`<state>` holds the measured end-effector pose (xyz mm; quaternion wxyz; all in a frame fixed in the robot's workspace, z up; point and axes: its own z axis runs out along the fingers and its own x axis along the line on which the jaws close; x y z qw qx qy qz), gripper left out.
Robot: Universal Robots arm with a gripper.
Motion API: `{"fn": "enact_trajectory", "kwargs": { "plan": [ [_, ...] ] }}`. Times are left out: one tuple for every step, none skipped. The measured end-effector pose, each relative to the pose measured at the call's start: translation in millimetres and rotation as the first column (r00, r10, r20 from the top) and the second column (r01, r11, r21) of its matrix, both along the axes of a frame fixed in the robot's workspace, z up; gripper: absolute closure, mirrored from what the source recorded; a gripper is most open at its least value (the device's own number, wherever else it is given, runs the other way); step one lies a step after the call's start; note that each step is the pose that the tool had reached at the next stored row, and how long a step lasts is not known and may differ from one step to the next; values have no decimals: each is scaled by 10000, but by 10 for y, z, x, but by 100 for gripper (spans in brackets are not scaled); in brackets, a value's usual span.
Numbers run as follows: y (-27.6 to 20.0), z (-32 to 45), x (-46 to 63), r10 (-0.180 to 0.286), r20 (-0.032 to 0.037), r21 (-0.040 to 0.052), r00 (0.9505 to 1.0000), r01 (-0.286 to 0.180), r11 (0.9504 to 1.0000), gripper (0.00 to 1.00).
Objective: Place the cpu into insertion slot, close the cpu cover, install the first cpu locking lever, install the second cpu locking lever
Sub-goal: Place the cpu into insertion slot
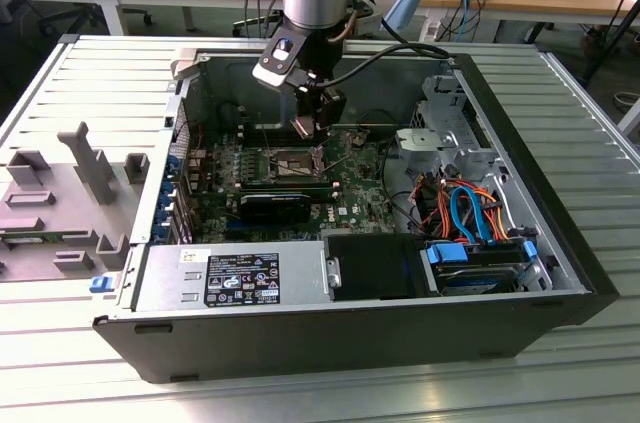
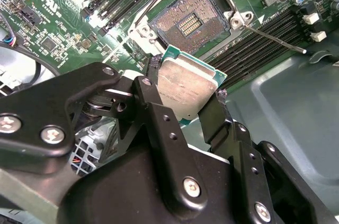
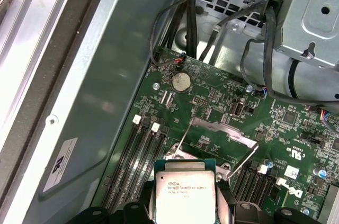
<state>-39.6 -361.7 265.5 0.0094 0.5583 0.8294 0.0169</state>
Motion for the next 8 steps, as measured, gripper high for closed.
{"fn": "enact_trajectory", "kwargs": {
  "plan": [
    [0, 0, 0, -5, 0, 0, 10000, 5, 10000, 45],
    [0, 0, 0, -14, 0, 0, 10000, 14, 10000, 45],
    [0, 0, 0, -20, 0, 0, 10000, 20, 10000, 45],
    [0, 0, 0, -24, 0, 0, 10000, 24, 10000, 45],
    [0, 0, 0, -27, 0, 0, 10000, 27, 10000, 45],
    [0, 0, 0, -32, 0, -1, 10000, 32, 10000, 45],
    [0, 0, 0, -36, 0, 0, 10000, 36, 10000, 45],
    [0, -1, 0, -43, 0, 0, 10000, 43, 10000, 45]
  ]
}}
